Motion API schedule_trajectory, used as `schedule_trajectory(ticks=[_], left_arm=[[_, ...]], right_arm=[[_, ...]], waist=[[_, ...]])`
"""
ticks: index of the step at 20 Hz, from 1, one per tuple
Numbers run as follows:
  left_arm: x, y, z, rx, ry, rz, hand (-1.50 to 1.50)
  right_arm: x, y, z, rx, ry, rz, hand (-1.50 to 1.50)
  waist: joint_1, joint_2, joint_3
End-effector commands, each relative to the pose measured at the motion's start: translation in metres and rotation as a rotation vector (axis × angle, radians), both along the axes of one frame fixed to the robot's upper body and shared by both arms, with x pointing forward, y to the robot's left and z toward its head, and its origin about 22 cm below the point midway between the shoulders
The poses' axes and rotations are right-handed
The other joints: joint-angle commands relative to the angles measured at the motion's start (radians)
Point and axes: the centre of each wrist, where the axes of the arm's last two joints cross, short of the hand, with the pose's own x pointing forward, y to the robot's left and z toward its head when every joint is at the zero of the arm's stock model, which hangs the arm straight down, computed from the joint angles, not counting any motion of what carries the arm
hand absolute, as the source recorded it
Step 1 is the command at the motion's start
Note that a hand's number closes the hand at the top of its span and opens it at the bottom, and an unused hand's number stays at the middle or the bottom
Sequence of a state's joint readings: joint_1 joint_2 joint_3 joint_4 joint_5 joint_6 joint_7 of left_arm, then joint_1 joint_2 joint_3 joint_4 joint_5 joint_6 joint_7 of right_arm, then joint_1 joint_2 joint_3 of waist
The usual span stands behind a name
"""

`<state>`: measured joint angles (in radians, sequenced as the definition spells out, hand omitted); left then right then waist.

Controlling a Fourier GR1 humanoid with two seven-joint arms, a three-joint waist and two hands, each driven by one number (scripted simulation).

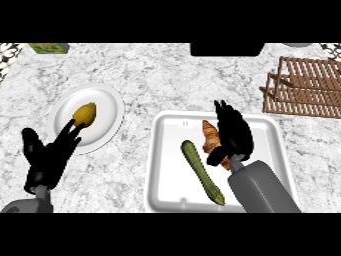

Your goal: Pick the croissant from the tray and place it in the tiered shelf

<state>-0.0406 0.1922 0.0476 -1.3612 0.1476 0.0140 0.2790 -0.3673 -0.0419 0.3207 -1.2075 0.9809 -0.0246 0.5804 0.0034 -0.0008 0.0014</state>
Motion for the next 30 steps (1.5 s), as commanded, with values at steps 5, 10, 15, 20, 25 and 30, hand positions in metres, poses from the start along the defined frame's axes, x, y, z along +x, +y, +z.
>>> schedule_trajectory(ticks=[5,10,15,20,25,30], left_arm=[[-0.006,-0.007,-0.004,0.006,0.019,-0.001,0.0],[0.01,-0.004,0.004,-0.004,0.008,-0.005,0.0],[0.001,0.01,-0.006,0.012,0.022,0.002,0.0],[0.002,-0.007,-0.01,0.018,0.019,0.036,0.0],[-0.005,0.008,-0.009,-0.002,0.034,0.06,0.0],[-0.004,0.005,-0.008,0.003,0.011,0.044,0.0]], right_arm=[[0.013,-0.003,-0.024,-0.022,0.083,0.101,1.5],[0.012,0.02,-0.034,-0.043,0.137,0.217,1.5],[0.006,0.027,-0.034,-0.001,0.066,0.27,1.5],[-0.007,-0.034,-0.001,0.083,0.005,0.311,1.5],[-0.049,-0.132,0.009,0.196,0.042,0.301,1.5],[-0.061,-0.161,0.077,0.302,-0.203,0.281,1.5]], waist=[[0.002,0.002,-0.001],[0.005,0.003,-0.001],[0.007,0.004,-0.001],[-0.015,-0.002,-0.002],[-0.047,-0.007,-0.002],[-0.043,-0.007,-0.003]])
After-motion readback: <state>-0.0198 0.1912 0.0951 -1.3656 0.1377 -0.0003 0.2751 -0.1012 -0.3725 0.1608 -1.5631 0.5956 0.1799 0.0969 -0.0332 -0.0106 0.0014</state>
